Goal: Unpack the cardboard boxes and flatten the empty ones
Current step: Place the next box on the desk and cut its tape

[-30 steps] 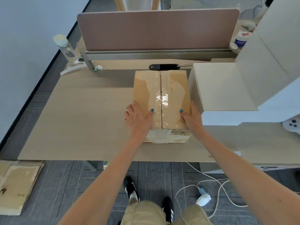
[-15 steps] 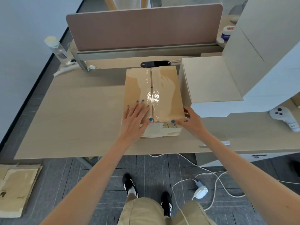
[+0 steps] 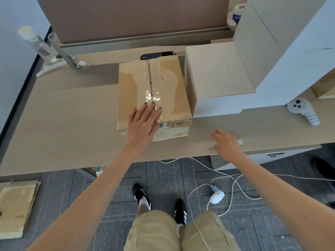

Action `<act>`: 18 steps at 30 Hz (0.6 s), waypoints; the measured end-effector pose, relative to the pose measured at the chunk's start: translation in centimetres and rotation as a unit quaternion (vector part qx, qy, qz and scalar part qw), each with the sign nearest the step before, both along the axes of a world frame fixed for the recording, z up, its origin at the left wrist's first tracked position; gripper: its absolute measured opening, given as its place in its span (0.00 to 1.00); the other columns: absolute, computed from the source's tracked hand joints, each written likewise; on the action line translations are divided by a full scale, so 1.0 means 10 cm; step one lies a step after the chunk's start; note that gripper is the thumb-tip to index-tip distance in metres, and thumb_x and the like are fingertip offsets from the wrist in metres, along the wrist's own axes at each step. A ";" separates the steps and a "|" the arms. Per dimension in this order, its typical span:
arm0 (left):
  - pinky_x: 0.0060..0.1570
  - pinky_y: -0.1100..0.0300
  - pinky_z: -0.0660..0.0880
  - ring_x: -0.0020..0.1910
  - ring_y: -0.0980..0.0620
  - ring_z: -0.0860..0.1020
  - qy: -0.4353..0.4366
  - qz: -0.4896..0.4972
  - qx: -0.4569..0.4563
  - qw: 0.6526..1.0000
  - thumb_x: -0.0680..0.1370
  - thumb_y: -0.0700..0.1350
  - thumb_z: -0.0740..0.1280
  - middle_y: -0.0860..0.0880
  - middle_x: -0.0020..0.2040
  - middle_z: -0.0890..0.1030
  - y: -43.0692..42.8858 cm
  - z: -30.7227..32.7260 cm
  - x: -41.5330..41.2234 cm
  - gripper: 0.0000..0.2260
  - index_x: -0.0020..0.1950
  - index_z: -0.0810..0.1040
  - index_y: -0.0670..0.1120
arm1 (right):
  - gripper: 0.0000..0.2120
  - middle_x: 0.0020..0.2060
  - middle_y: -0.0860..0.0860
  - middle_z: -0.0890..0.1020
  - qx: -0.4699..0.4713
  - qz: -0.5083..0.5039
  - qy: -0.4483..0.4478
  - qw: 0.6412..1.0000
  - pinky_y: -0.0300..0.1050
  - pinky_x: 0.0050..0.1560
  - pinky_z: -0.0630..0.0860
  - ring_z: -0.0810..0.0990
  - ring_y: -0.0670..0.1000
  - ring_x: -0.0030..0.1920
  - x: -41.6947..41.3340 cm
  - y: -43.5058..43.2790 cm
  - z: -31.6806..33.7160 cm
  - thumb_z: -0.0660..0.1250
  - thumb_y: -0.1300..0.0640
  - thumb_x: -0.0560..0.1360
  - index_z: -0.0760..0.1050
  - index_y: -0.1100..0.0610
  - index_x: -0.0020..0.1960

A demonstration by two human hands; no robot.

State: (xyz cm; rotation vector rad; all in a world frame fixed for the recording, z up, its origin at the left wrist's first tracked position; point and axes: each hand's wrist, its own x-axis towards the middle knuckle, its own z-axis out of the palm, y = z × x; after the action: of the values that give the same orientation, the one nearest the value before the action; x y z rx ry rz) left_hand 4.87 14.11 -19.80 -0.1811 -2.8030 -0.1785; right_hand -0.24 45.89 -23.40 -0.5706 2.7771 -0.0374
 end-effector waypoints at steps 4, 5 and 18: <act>0.72 0.45 0.61 0.75 0.45 0.65 0.004 0.008 -0.011 1.000 0.82 0.55 0.56 0.49 0.76 0.68 0.03 -0.03 -0.01 0.22 0.76 0.68 0.52 | 0.14 0.52 0.52 0.75 0.029 0.006 0.030 0.999 0.41 0.44 0.60 0.73 0.54 0.54 0.05 0.09 -0.11 0.63 0.69 0.72 0.73 0.58 0.55; 0.72 0.45 0.61 0.75 0.45 0.64 0.004 0.008 -0.013 1.000 0.83 0.56 0.56 0.50 0.76 0.67 0.03 -0.04 -0.01 0.22 0.76 0.68 0.52 | 0.13 0.52 0.53 0.75 0.033 0.010 0.032 0.999 0.41 0.44 0.60 0.74 0.54 0.54 0.06 0.11 -0.13 0.63 0.70 0.72 0.73 0.58 0.55; 0.75 0.46 0.57 0.77 0.47 0.61 -0.049 0.000 0.005 0.999 0.82 0.57 0.56 0.50 0.78 0.65 0.02 0.04 -0.01 0.24 0.77 0.65 0.52 | 0.04 0.50 0.52 0.73 -0.189 0.026 -0.045 0.981 0.43 0.45 0.69 0.73 0.52 0.50 0.13 -0.38 0.10 0.64 0.63 0.78 0.71 0.61 0.52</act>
State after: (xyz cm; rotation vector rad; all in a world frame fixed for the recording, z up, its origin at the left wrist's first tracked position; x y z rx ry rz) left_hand 4.79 14.29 -19.41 -0.1732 -2.8983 -0.2066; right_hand 1.02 42.11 -22.41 -0.7100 2.6763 -0.5753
